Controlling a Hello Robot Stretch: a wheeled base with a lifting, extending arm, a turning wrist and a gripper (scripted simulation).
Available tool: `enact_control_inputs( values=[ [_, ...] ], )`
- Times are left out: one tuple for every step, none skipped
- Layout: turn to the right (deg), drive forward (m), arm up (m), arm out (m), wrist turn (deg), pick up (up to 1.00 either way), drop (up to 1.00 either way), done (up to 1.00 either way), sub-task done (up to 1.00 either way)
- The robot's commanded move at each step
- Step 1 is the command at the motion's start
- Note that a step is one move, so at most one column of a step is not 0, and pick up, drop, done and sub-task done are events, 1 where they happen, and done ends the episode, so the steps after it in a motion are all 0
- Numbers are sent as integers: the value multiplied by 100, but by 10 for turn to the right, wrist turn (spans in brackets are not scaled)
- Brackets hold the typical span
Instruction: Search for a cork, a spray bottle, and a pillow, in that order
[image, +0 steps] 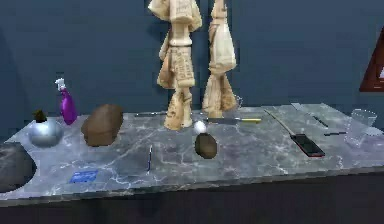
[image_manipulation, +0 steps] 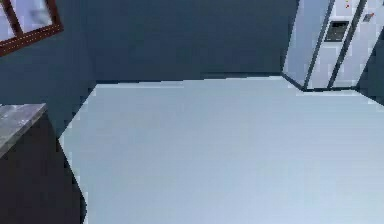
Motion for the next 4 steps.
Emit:
enact_control_inputs(
  values=[
    [-300,0,0,0,0,0,0,0,0],
    [0,0,0,0,0,0,0,0,100],
    [-450,0,0,0,0,0,0,0,0],
    [-450,0,0,0,0,0,0,0,0]
  ],
)
